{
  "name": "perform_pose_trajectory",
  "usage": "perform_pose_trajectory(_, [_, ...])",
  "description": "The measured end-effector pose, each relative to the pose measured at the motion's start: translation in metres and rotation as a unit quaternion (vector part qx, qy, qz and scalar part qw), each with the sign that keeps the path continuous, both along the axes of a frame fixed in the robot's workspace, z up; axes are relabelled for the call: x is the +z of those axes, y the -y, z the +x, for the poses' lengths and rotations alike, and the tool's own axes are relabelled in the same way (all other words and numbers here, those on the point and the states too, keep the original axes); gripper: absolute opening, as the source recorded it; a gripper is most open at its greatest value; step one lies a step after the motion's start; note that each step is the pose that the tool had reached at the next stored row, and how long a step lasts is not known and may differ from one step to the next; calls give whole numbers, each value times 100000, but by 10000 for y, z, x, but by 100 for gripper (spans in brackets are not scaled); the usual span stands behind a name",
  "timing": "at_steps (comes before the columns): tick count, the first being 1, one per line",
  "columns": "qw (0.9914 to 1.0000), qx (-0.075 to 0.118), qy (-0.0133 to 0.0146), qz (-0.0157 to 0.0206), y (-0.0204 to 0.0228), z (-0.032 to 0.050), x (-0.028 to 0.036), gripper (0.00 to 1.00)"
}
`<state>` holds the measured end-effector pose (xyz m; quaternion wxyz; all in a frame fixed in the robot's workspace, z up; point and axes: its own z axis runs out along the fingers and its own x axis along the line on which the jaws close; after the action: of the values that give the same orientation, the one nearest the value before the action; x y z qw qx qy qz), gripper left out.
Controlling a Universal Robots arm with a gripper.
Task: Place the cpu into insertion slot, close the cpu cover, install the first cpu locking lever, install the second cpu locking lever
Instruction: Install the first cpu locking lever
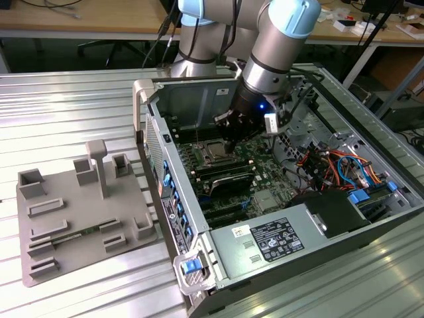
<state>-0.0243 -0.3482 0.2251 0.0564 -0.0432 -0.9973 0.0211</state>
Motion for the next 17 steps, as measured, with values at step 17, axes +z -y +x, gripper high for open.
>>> perform_pose_trajectory(17, [99511,9106,2609,2783,0,0,-4,11])
